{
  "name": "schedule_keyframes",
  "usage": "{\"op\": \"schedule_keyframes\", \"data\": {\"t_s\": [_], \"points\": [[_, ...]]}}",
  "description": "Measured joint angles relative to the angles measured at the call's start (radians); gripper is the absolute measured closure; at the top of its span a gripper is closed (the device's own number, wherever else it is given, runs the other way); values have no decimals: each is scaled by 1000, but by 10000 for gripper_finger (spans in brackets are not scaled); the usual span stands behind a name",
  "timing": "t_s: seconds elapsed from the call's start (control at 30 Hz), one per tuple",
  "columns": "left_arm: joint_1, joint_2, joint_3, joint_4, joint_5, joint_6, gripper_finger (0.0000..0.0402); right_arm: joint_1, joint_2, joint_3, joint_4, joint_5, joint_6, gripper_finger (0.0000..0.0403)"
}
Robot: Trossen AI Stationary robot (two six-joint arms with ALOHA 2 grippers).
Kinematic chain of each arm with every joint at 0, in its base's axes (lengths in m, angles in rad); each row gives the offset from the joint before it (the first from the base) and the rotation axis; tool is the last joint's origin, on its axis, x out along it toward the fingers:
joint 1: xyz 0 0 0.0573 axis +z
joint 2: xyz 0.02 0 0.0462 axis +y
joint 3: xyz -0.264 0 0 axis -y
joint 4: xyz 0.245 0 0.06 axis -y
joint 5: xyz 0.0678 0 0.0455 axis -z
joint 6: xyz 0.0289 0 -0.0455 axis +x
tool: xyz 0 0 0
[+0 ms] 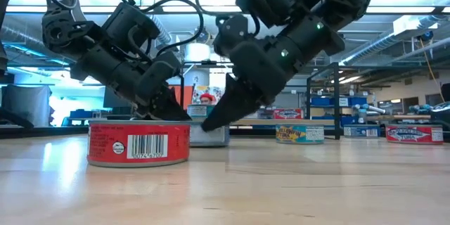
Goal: Stack canned seafood by type on shelf
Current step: Put the blue tuna can on the shelf
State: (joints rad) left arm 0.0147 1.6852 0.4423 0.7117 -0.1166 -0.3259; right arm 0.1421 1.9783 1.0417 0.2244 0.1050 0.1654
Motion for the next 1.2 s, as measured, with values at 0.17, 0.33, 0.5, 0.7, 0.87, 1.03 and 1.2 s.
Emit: {"op": "schedule_keyframes", "data": {"t_s": [0.17, 0.33, 0.5, 0.7, 0.87, 1.03, 1.2], "points": [[-2, 0, 0, 1, 10, -5, 401, -6, -63, 8, 7, -1, 23, 395], [-3, 1, 0, 2, 33, -22, 401, -30, -110, 8, -1, -6, 45, 395], [-8, 0, 4, 32, 71, -23, 401, -70, -117, 9, 0, 19, 71, 395], [-10, 0, 3, 23, 65, 8, 401, -89, -117, 9, 0, 6, 57, 395], [-10, 0, 2, 18, 52, 22, 401, -90, -121, 9, -4, 3, 14, 391], [-10, 0, 2, 18, 30, -49, 401, -88, -184, 7, -13, -22, 15, 381], [-13, 0, 2, 34, 10, -101, 401, -87, -301, 7, -87, -18, 12, 374]]}}
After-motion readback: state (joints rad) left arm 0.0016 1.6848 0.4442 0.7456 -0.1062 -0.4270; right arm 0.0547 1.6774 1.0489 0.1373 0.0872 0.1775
